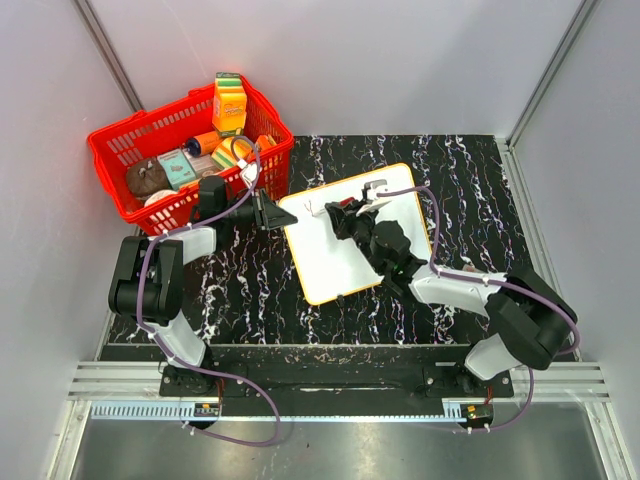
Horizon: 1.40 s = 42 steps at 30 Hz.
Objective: Write a sentence on the whiteboard
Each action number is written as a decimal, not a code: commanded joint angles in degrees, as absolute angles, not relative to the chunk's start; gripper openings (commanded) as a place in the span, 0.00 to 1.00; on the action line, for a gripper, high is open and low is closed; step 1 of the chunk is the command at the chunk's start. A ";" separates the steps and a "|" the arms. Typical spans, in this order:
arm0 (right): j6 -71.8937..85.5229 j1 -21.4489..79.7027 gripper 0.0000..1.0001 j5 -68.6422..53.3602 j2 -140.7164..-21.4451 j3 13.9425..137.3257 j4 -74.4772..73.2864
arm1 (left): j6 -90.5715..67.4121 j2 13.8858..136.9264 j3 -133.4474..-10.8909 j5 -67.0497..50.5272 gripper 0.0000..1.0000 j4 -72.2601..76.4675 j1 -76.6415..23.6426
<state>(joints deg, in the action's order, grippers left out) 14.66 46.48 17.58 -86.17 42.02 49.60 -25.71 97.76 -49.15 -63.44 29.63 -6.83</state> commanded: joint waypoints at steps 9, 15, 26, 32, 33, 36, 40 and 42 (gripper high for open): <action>15.64 46.05 0.00 16.53 -81.92 38.41 46.76 | -14.06 100.37 -48.52 -61.52 0.00 26.46 -9.05; 16.96 45.97 0.00 15.91 -77.79 40.43 45.36 | -13.62 100.37 -48.69 -61.35 0.00 25.75 -9.14; 14.68 45.53 0.00 19.51 -80.94 48.07 40.43 | -13.36 100.37 -48.78 -61.26 0.00 25.49 -9.14; 14.94 45.44 0.00 20.04 -82.97 48.69 39.46 | -13.27 100.46 -48.87 -61.26 0.00 25.31 -9.23; 15.03 45.35 0.00 20.04 -82.88 48.52 39.46 | -13.27 100.37 -48.87 -61.26 0.00 25.23 -9.23; 15.03 45.26 0.00 20.57 -82.79 47.81 39.55 | -13.27 100.37 -48.87 -61.17 0.00 25.14 -9.23; 15.29 44.91 0.00 20.74 -83.06 47.64 39.37 | -13.18 100.37 -48.96 -61.26 0.00 25.14 -9.23; 15.47 44.74 0.00 21.00 -83.58 47.81 39.20 | -13.18 100.46 -48.87 -61.26 0.00 25.14 -9.23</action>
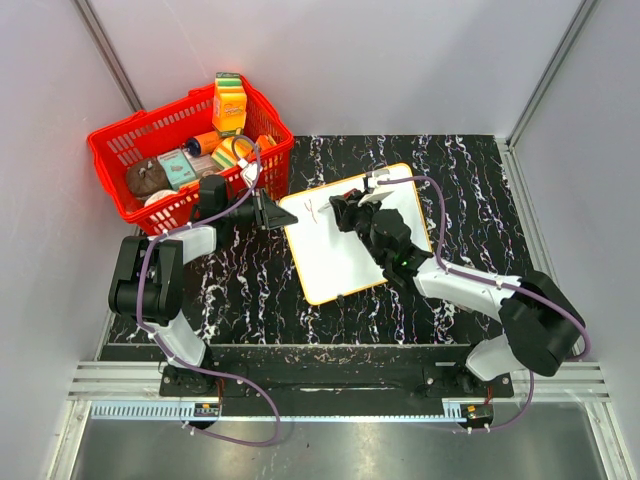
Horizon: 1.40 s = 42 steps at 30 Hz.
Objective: Write a sentence on the whiteboard
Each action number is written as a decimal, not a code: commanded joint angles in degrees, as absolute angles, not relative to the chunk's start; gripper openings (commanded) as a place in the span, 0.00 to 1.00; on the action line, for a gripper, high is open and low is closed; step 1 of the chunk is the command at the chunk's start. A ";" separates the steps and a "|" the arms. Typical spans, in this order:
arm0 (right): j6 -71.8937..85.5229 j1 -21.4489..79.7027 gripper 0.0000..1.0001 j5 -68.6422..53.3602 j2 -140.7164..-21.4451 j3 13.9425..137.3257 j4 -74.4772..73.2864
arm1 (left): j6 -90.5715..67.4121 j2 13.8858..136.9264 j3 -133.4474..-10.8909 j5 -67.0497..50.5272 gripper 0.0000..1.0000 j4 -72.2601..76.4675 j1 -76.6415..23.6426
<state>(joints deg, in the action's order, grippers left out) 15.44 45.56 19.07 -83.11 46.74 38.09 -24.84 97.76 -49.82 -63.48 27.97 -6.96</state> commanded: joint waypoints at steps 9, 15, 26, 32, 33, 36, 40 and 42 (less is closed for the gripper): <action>15.82 44.47 0.00 19.08 -84.64 48.25 38.67 | -13.01 100.37 -48.95 -61.26 0.00 24.87 -9.32; 16.35 44.56 0.00 16.70 -84.03 47.29 38.23 | -13.01 100.37 -48.87 -61.17 0.00 24.79 -9.32; 17.23 44.56 0.00 16.35 -82.27 45.18 35.77 | -12.83 100.37 -48.96 -61.17 0.00 24.61 -9.49; 17.05 44.56 0.00 17.22 -81.04 44.03 34.89 | -12.74 100.37 -48.95 -61.17 0.00 24.43 -9.49; 17.05 44.56 0.00 17.57 -80.95 43.95 34.63 | -12.74 100.37 -48.96 -61.08 0.00 24.43 -9.49; 16.88 44.56 0.00 18.28 -80.42 43.42 34.54 | -12.66 100.46 -49.04 -61.08 0.00 24.26 -9.49; 17.14 44.39 0.00 20.47 -80.42 43.50 34.28 | -12.66 100.37 -49.13 -61.08 0.00 24.17 -9.49; 17.14 44.12 0.00 21.18 -80.51 44.12 34.10 | -12.57 100.37 -49.13 -61.08 0.00 24.17 -9.49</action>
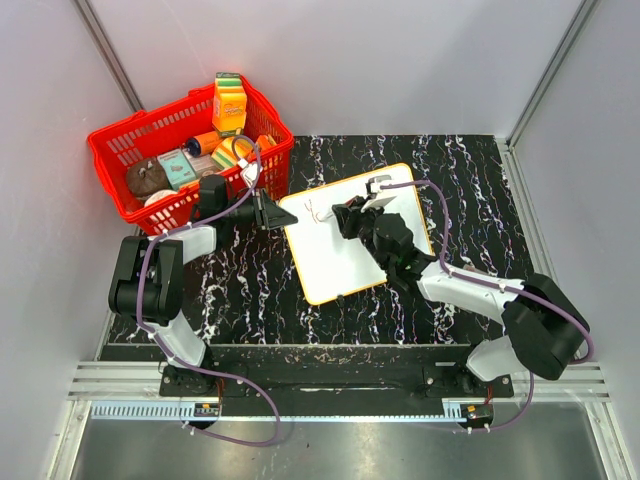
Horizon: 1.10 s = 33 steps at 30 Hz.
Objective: Write a sentence on the whiteboard
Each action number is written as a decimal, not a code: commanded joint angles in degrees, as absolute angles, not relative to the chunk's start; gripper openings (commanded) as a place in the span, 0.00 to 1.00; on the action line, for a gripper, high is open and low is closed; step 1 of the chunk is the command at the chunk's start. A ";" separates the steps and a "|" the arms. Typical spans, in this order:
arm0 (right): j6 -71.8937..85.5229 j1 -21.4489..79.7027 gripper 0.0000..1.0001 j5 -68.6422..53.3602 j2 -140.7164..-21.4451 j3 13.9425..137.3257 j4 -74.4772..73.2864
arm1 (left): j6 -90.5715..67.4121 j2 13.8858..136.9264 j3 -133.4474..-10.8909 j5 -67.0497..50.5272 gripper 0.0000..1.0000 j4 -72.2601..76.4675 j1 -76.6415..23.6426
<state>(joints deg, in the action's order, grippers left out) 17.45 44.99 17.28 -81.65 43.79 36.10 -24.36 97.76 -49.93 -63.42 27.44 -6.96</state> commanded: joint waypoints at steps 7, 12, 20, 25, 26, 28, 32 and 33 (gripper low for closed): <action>16.70 43.24 0.00 21.53 -81.03 46.58 34.01 | -12.57 100.46 -49.13 -61.17 0.00 24.26 -9.49; 16.61 43.24 0.00 21.01 -82.35 48.68 34.19 | -12.57 100.46 -49.22 -61.26 0.00 24.17 -9.58; 17.05 43.15 0.00 17.67 -84.64 51.33 33.75 | -12.57 100.63 -49.39 -61.26 0.00 24.00 -9.58; 17.93 43.15 0.00 16.35 -83.16 50.19 33.75 | -12.48 100.72 -49.57 -61.26 0.00 23.82 -9.58; 18.02 43.15 0.00 16.61 -82.45 49.05 34.10 | -12.48 100.72 -49.57 -61.26 0.00 23.82 -9.58; 18.02 43.07 0.00 17.66 -80.43 48.08 34.98 | -12.39 100.72 -49.57 -61.17 0.00 23.73 -9.58; 17.58 42.80 0.00 19.07 -78.23 46.24 35.68 | -12.31 100.72 -49.48 -61.17 0.00 23.73 -9.58; 17.49 42.80 0.00 19.86 -77.79 45.97 36.29 | -12.30 100.72 -49.48 -61.17 0.00 23.64 -9.58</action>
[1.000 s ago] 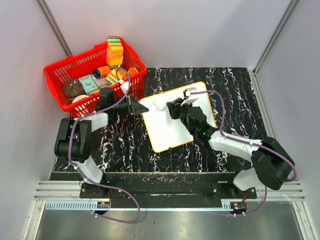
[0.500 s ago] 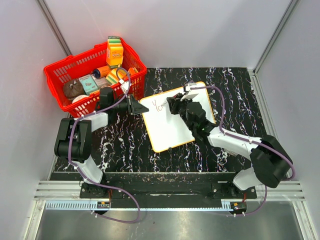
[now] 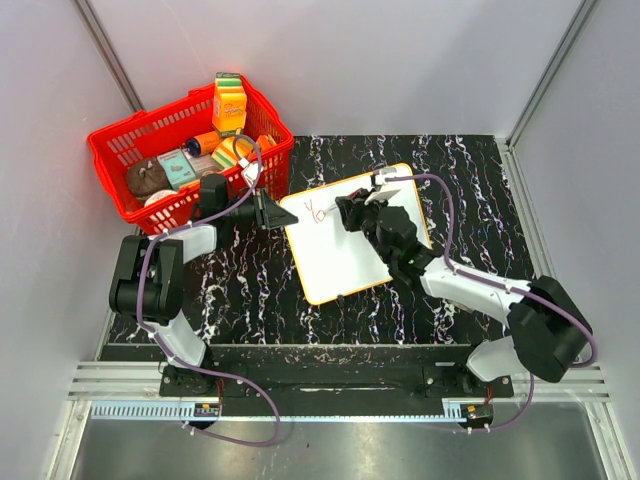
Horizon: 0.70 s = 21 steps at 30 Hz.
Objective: Write a sentence on the whiteboard
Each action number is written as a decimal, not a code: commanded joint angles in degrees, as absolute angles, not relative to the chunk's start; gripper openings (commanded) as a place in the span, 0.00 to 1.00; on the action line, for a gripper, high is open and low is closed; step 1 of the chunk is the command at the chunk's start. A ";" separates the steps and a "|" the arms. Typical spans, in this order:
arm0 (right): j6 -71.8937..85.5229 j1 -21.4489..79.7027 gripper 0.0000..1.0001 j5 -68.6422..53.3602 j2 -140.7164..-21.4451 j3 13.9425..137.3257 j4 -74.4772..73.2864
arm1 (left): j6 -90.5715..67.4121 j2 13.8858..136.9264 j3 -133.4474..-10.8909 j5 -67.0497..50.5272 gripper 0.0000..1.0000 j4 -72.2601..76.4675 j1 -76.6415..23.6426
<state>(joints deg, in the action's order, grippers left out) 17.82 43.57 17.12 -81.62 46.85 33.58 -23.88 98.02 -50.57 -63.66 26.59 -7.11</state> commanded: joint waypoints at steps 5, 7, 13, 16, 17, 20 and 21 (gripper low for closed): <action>17.49 41.84 0.00 20.39 -77.61 45.62 36.83 | -12.22 100.63 -49.40 -61.08 0.00 23.64 -9.58; 17.49 41.75 0.00 20.22 -78.13 46.14 36.74 | -12.22 100.63 -49.48 -61.08 0.00 23.55 -9.58; 17.75 41.57 0.00 19.07 -79.45 46.93 37.26 | -12.22 100.63 -49.40 -61.17 0.00 23.55 -9.58; 17.93 41.57 0.00 18.63 -79.19 47.02 37.44 | -12.13 100.63 -49.39 -61.17 0.00 23.47 -9.58; 17.93 41.57 0.00 18.37 -79.19 47.11 37.35 | -12.13 100.72 -49.48 -61.17 0.00 23.47 -9.58; 17.75 41.57 0.00 17.84 -79.28 47.55 36.83 | -12.04 100.55 -49.39 -61.08 0.00 23.47 -9.58; 17.67 41.57 0.00 17.84 -79.36 47.81 36.83 | -12.04 100.46 -49.31 -61.08 0.00 23.47 -9.58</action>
<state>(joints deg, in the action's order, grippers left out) 17.82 41.95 18.48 -79.40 45.93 34.65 -23.81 98.02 -50.57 -63.66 26.57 -7.11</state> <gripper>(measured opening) 0.181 0.191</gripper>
